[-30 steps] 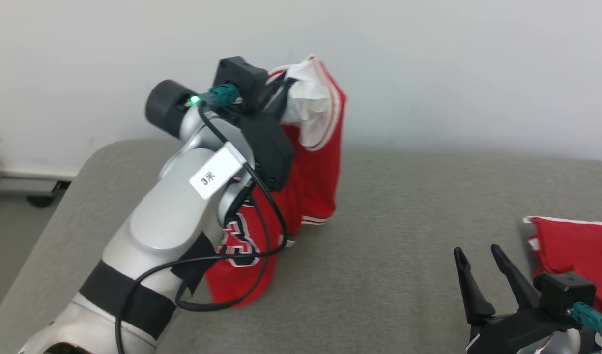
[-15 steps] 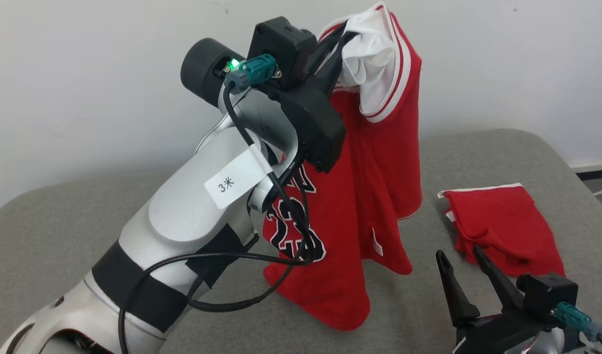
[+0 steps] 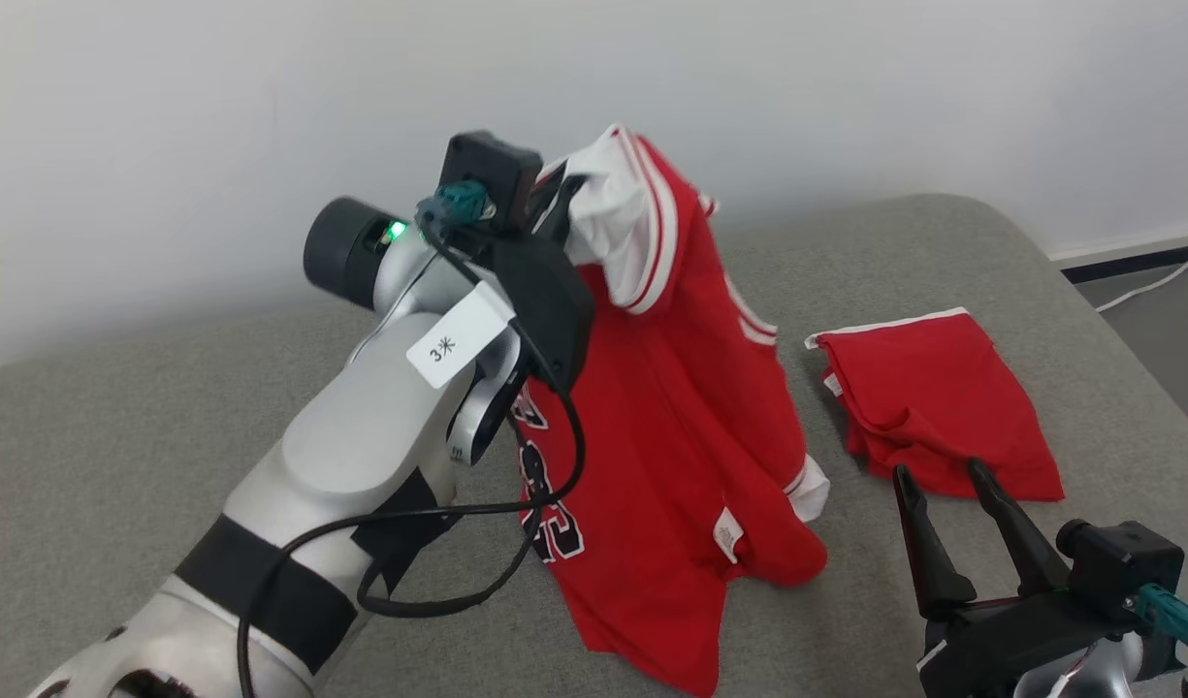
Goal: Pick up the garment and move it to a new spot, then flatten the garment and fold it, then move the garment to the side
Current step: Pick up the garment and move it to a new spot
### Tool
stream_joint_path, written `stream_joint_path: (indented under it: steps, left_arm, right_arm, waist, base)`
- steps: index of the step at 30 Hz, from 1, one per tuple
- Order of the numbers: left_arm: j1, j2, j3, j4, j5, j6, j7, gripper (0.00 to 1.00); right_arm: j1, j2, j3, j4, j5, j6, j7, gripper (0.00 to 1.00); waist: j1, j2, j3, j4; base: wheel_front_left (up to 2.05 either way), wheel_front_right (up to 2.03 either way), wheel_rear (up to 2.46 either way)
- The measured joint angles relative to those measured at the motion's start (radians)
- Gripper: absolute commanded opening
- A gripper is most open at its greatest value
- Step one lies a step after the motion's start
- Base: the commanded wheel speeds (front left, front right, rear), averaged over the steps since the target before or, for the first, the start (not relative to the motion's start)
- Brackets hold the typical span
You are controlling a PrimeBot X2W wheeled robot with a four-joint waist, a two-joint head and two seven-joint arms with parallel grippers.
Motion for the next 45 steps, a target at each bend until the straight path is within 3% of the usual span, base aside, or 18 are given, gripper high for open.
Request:
stream_joint_path:
  steps: [13, 21, 29, 30, 31, 32, 33, 38, 45]
  left_arm:
    - [0.138, 0.115, 0.047, 0.122, -0.028, 0.012, -0.006, 0.0]
    - [0.203, 0.145, 0.056, 0.181, -0.037, 0.019, -0.012, 0.0]
    - [0.281, 0.17, 0.065, 0.236, -0.056, 0.027, -0.014, 0.0]
    - [0.292, 0.171, 0.066, 0.244, -0.058, 0.027, -0.014, 0.13]
    - [0.306, 0.171, 0.068, 0.25, -0.062, 0.027, -0.014, 0.41]
    - [0.319, 0.17, 0.068, 0.256, -0.063, 0.027, -0.014, 0.84]
    - [0.329, 0.17, 0.069, 0.259, -0.063, 0.027, -0.014, 1.0]
    - [0.354, 0.173, 0.086, 0.277, -0.073, 0.028, -0.016, 1.0]
    - [0.414, 0.224, 0.112, 0.283, -0.099, 0.036, -0.064, 1.0]
  right_arm:
    - [0.02, -0.003, -0.026, -0.005, 0.013, -0.004, -0.022, 1.0]
    - [0.014, 0.005, -0.003, 0.0, 0.013, -0.003, -0.023, 1.0]
    - [-0.008, 0.009, 0.02, 0.024, 0.013, 0.001, -0.021, 1.0]
    - [-0.009, 0.01, 0.024, 0.026, 0.013, 0.001, -0.021, 1.0]
    - [-0.009, 0.01, 0.025, 0.027, 0.013, 0.001, -0.021, 1.0]
    - [-0.008, 0.01, 0.023, 0.027, 0.013, 0.001, -0.021, 1.0]
    - [-0.009, 0.01, 0.023, 0.028, 0.013, 0.001, -0.021, 1.0]
    - [-0.007, 0.007, 0.021, 0.03, 0.013, 0.001, -0.021, 1.0]
    - [-0.002, 0.002, 0.008, 0.031, 0.013, 0.001, -0.021, 1.0]
  waist:
    - [0.0, 0.0, 0.021, 0.129]
    - [-0.0001, 0.0, 0.023, 0.209]
    - [-0.0001, 0.0, 0.019, 0.222]
    - [-0.0001, 0.0, 0.018, 0.219]
    - [-0.0001, 0.0, 0.017, 0.216]
    - [-0.0001, 0.0, 0.016, 0.213]
    - [-0.0001, 0.0, 0.014, 0.211]
    - [-0.0001, 0.0, 0.006, 0.202]
    - [-0.0002, 0.0, -0.009, 0.194]
  base:
    - [0.0, 0.0, 0.0]
    - [0.0, 0.0, 0.0]
    - [0.0, 0.0, 0.0]
    - [0.0, 0.0, 0.0]
    - [0.0, 0.0, 0.0]
    - [0.0, 0.0, 0.0]
    - [0.0, 0.0, 0.0]
    - [0.0, 0.0, 0.0]
    - [0.0, 0.0, 0.0]
